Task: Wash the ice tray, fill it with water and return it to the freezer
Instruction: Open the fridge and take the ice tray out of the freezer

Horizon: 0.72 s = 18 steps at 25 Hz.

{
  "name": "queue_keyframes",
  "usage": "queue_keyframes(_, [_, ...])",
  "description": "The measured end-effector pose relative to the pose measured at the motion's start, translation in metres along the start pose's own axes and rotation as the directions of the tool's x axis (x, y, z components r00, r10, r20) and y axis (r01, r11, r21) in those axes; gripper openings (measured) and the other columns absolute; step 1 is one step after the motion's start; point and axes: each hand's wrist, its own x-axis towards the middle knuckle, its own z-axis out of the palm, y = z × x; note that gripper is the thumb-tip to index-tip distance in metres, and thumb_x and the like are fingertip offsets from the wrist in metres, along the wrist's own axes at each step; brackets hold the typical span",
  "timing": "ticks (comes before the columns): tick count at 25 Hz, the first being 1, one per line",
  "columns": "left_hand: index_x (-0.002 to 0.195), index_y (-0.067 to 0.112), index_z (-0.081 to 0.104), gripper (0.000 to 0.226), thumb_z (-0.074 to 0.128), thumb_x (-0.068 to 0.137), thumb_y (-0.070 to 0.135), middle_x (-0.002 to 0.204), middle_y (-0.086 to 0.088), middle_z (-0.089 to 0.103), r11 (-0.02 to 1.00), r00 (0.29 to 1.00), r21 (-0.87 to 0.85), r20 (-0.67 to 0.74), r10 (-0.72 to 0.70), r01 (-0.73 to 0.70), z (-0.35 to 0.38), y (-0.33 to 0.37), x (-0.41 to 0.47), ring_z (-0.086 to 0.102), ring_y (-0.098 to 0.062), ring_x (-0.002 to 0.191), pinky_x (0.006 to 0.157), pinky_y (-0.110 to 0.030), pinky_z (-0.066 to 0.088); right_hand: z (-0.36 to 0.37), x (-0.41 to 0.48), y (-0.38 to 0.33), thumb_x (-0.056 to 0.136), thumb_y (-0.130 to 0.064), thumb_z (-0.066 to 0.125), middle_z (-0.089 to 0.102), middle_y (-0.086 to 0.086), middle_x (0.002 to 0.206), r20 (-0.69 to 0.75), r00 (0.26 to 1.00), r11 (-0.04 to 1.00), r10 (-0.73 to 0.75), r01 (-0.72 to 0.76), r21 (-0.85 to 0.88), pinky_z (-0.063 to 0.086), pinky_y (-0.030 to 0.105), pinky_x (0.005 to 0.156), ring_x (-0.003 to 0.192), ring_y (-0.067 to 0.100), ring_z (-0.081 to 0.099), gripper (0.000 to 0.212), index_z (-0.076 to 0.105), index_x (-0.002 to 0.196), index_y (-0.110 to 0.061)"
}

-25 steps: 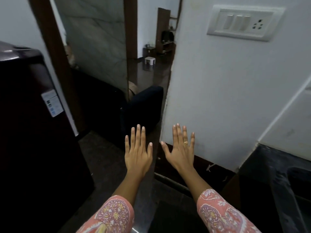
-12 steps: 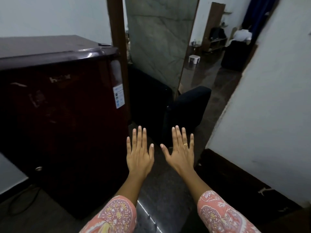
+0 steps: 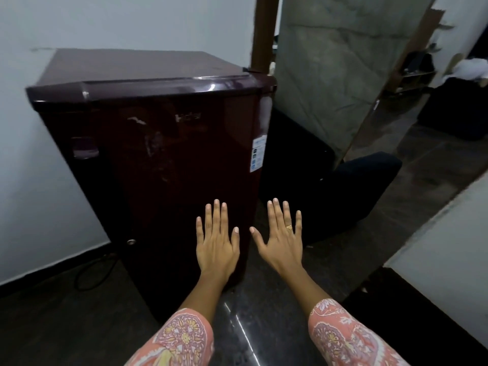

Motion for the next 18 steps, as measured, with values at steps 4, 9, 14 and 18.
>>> queue_keyframes(4, [0.145,0.008,0.021,0.062,0.026,0.092,0.040,0.153,-0.010,0.023,0.995,0.996,0.053,-0.035,-0.085,0.087,-0.006,-0.052,0.007,0.005,-0.018,0.143,0.115,-0.039,0.000,0.016,0.019,-0.051,0.089,-0.061,0.024,0.028,0.005,0.153,0.012,0.996,0.995,-0.091,0.091,0.050,-0.002,0.043,0.114,0.144,0.020,0.010,0.075,0.026,0.145,-0.010])
queue_keyframes(9, [0.147,0.011,0.016,0.061,0.026,0.093,0.038,0.155,-0.007,0.019,0.985,0.989,0.099,-0.059,-0.134,0.139,-0.024,-0.116,0.016,0.002,-0.016,0.143,0.116,-0.037,-0.003,0.029,0.041,-0.113,0.088,-0.063,0.016,0.009,0.001,0.157,-0.005,0.982,0.970,-0.188,0.187,0.155,-0.016,0.039,0.114,0.145,0.017,-0.004,0.077,0.009,0.147,-0.013])
queue_keyframes(14, [0.149,0.014,0.012,0.060,0.026,0.095,0.036,0.156,-0.005,0.013,0.979,0.981,0.109,-0.117,-0.158,0.170,-0.050,-0.174,0.028,0.003,-0.016,0.144,0.117,-0.036,-0.004,0.029,0.061,-0.183,0.087,-0.064,0.016,0.006,0.000,0.158,-0.031,0.961,0.919,-0.275,0.272,0.286,-0.018,0.038,0.114,0.144,0.015,-0.008,0.079,0.010,0.148,-0.015])
queue_keyframes(18, [0.148,0.019,0.016,0.056,0.027,0.096,0.036,0.155,0.001,0.019,0.991,0.975,-0.063,-0.182,-0.125,0.115,-0.071,-0.206,0.041,0.011,-0.016,0.144,0.118,-0.038,0.000,0.016,0.073,-0.234,0.087,-0.062,0.021,0.009,-0.002,0.158,-0.047,0.933,0.802,-0.356,0.331,0.497,-0.012,0.032,0.116,0.145,0.012,-0.008,0.077,0.009,0.149,-0.017])
